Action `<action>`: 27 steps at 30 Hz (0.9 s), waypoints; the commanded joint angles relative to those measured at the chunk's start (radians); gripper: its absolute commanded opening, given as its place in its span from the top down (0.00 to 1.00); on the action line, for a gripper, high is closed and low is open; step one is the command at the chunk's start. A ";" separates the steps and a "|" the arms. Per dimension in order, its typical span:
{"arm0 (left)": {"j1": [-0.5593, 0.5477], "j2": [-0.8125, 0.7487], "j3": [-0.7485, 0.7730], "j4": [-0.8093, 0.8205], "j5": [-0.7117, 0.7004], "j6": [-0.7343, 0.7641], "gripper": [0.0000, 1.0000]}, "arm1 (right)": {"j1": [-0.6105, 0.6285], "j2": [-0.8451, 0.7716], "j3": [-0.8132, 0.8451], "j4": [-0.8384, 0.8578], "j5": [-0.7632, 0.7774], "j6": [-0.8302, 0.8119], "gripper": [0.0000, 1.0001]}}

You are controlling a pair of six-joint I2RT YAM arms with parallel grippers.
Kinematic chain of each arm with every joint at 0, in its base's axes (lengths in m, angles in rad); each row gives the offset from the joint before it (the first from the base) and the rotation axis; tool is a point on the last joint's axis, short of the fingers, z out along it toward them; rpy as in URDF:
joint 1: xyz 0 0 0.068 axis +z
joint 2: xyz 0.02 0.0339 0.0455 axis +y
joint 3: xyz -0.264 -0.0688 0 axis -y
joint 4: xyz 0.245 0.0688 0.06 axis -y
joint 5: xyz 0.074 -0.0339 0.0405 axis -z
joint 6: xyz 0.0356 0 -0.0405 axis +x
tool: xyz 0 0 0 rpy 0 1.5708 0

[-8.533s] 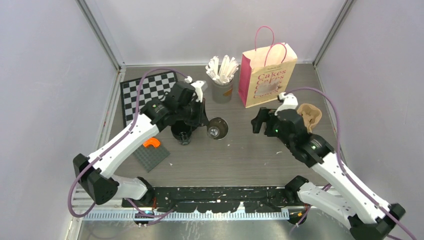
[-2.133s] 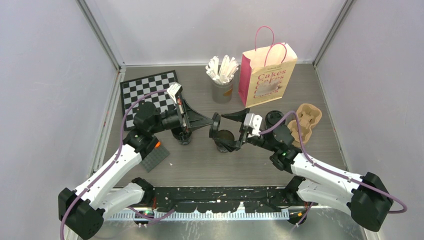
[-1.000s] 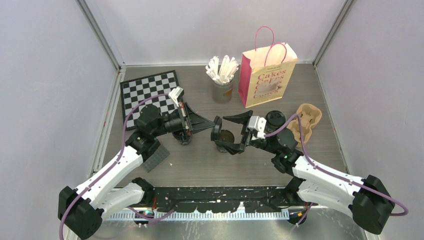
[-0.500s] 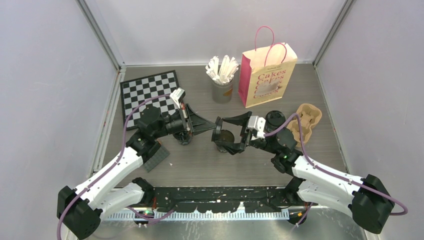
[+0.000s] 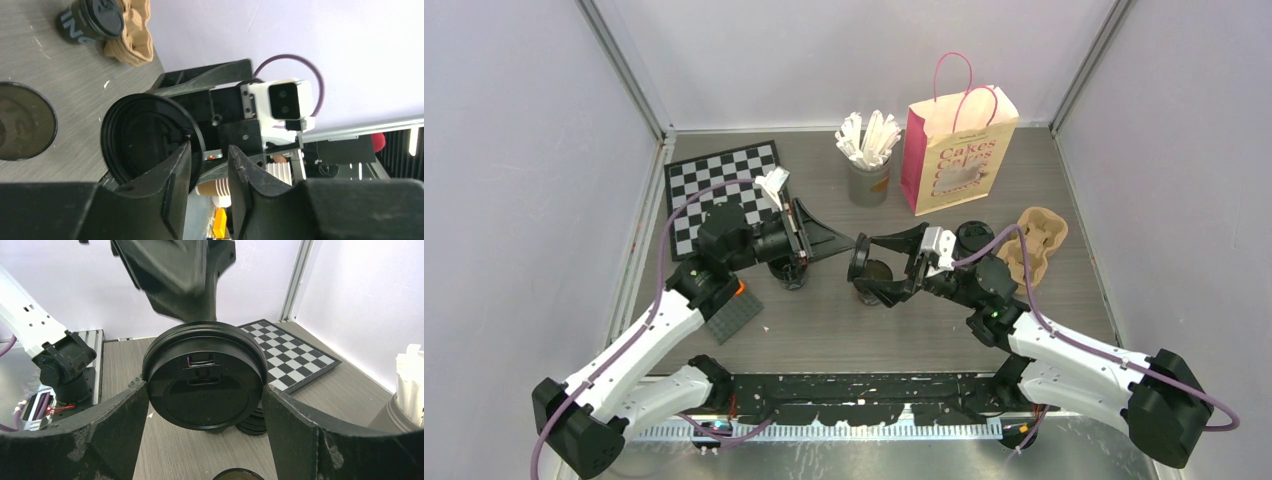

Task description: Pack the takeout coffee

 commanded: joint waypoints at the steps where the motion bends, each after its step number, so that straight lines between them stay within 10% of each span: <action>1: -0.002 -0.038 0.130 -0.189 -0.075 0.192 0.59 | 0.006 -0.027 0.004 0.005 0.052 0.055 0.18; 5: -0.001 -0.043 0.218 -0.399 -0.195 0.390 0.47 | 0.006 -0.037 0.026 -0.076 0.116 0.131 0.19; 10: -0.001 -0.063 0.316 -0.743 -0.473 0.656 0.36 | 0.006 -0.044 0.214 -0.517 0.246 0.241 0.23; 17: -0.002 -0.198 0.200 -0.827 -0.571 0.804 0.01 | 0.005 0.076 0.566 -1.185 0.585 0.385 0.22; 27: -0.001 -0.309 0.084 -0.905 -0.689 0.904 0.00 | 0.005 0.413 0.945 -1.740 0.584 0.412 0.22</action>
